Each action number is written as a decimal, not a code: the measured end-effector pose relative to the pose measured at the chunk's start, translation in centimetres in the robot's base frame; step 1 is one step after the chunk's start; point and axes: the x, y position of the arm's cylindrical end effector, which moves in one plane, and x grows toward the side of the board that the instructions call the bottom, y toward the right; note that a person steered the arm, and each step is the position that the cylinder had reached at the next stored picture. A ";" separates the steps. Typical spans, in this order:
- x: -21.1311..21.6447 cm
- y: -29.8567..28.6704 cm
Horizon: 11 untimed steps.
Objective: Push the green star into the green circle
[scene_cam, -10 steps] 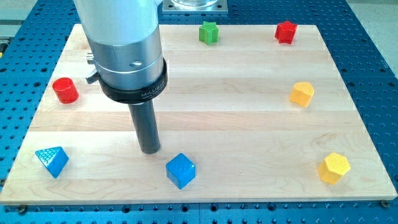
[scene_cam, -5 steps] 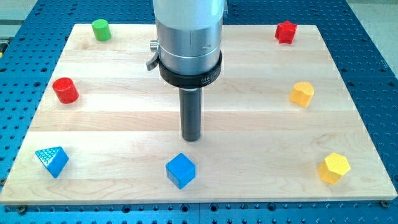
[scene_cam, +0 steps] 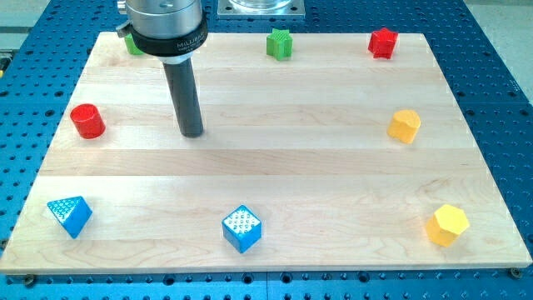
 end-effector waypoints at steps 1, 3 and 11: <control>0.0 0.0; -0.1 1.7; -18.1 12.4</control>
